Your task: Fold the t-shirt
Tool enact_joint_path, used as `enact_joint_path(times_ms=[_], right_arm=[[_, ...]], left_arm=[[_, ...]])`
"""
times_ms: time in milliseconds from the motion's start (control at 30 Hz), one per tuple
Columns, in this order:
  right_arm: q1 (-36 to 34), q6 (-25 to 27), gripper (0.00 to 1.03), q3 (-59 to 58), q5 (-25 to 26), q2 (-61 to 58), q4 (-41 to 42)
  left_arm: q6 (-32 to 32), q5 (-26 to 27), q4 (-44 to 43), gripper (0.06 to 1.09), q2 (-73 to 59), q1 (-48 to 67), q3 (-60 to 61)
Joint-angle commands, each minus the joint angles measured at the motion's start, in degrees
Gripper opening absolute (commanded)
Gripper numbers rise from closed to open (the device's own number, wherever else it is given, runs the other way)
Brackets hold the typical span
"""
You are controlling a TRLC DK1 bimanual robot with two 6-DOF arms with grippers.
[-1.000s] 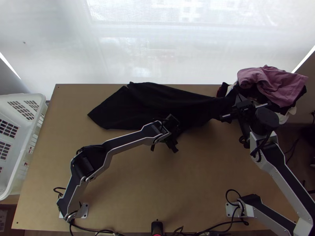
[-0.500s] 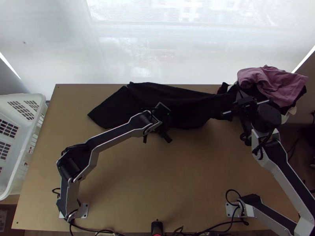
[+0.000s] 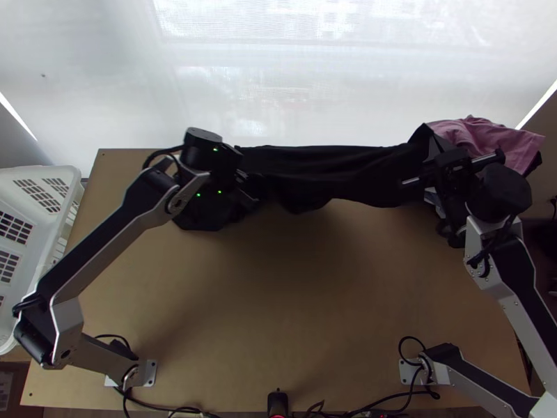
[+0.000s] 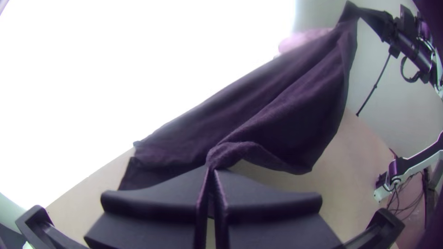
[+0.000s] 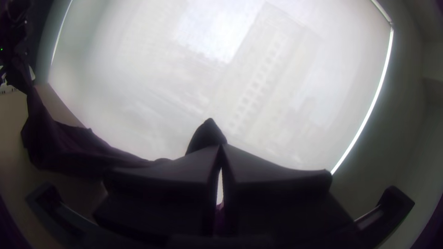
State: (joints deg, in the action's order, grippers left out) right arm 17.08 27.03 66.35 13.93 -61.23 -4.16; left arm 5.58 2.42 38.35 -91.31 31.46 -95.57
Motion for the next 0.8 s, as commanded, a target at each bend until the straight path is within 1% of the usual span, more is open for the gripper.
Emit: enact_joint_path(times_ms=[0,233,400,533,767], right_arm=[[0.9,0.1,0.02,10.4,-0.1,-0.4,-5.7],[1.0,0.1,0.02,19.3,0.0,-0.5,-9.6],[2.8,0.1,0.03,25.7,0.8,-0.4,-12.2],[4.6,0.1,0.02,29.7,1.4,-0.1,-13.9],[6.4,-0.1,0.02,36.0,1.4,2.1,-14.8]], left_arm=[[-0.8,1.0,0.5,0.09,12.1,-8.6,-2.1],[-0.9,0.9,0.2,0.09,18.5,-15.8,-6.2],[-1.0,0.8,0.2,0.09,21.3,-19.1,-11.6],[-1.3,0.5,0.4,0.09,23.9,-19.6,-15.2],[-1.6,0.0,0.6,0.09,30.7,-19.4,-17.9]])
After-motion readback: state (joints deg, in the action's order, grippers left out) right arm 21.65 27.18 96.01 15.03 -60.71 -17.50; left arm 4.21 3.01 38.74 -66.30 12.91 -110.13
